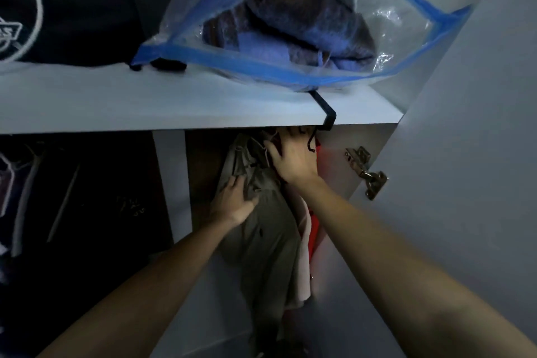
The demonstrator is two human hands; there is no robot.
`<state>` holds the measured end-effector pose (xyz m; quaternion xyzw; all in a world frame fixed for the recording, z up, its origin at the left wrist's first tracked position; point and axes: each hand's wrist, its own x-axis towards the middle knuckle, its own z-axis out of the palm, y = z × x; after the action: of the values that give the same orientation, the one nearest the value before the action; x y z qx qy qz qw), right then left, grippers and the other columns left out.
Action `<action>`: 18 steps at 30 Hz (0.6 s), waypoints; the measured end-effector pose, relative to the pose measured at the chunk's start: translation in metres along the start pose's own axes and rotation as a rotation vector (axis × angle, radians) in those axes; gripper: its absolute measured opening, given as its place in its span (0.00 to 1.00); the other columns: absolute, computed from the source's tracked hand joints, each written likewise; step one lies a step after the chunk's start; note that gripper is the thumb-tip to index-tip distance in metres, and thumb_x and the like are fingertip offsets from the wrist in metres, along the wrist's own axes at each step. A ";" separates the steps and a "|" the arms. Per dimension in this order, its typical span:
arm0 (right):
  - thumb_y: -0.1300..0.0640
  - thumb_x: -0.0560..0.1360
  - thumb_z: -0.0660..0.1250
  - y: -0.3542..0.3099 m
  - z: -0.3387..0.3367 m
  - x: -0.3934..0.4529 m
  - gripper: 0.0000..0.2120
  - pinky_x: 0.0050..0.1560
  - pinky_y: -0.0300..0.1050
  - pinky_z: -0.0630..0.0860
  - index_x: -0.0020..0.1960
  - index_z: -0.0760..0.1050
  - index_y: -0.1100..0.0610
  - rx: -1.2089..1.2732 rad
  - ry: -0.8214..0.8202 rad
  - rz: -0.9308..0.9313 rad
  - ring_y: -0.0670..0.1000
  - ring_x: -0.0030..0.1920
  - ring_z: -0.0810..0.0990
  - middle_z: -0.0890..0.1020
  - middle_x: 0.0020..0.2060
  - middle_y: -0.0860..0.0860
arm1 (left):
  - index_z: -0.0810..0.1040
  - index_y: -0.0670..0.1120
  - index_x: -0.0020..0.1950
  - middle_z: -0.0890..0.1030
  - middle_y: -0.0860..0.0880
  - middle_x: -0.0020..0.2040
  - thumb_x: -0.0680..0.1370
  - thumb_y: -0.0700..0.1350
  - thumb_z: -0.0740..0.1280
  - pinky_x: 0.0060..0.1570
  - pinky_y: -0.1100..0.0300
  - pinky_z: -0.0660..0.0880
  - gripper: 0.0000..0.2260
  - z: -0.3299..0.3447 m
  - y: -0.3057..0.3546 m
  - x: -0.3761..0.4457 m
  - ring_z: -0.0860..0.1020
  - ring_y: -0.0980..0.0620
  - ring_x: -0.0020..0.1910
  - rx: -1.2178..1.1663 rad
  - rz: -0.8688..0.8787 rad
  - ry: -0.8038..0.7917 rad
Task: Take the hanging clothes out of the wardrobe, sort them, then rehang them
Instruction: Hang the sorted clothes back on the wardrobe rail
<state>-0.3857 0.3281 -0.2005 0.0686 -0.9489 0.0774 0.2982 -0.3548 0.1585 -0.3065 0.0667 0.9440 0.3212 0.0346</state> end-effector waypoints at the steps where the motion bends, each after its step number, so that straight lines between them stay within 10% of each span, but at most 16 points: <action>1: 0.41 0.81 0.63 0.000 -0.005 -0.008 0.21 0.67 0.59 0.68 0.62 0.77 0.56 -0.005 -0.021 0.014 0.64 0.64 0.74 0.80 0.61 0.59 | 0.63 0.51 0.79 0.66 0.46 0.78 0.82 0.60 0.65 0.63 0.46 0.75 0.29 -0.011 0.000 -0.009 0.70 0.39 0.72 0.027 0.010 0.010; 7: 0.40 0.82 0.60 -0.012 -0.057 -0.069 0.30 0.81 0.60 0.55 0.81 0.63 0.50 0.050 -0.107 0.103 0.59 0.80 0.61 0.67 0.78 0.56 | 0.58 0.52 0.83 0.63 0.48 0.80 0.80 0.58 0.65 0.69 0.46 0.73 0.34 -0.066 0.007 -0.053 0.66 0.43 0.76 0.212 0.184 0.099; 18: 0.42 0.83 0.63 -0.052 -0.216 -0.315 0.29 0.81 0.57 0.56 0.81 0.66 0.53 0.034 -0.027 0.329 0.54 0.80 0.64 0.68 0.79 0.51 | 0.63 0.50 0.83 0.65 0.46 0.81 0.75 0.58 0.63 0.74 0.44 0.69 0.36 -0.040 0.077 -0.229 0.63 0.43 0.80 0.246 0.711 -0.095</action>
<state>-0.0003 0.3439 -0.2015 -0.0819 -0.9497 0.1403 0.2676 -0.1247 0.1613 -0.2226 0.4086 0.8907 0.1942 -0.0437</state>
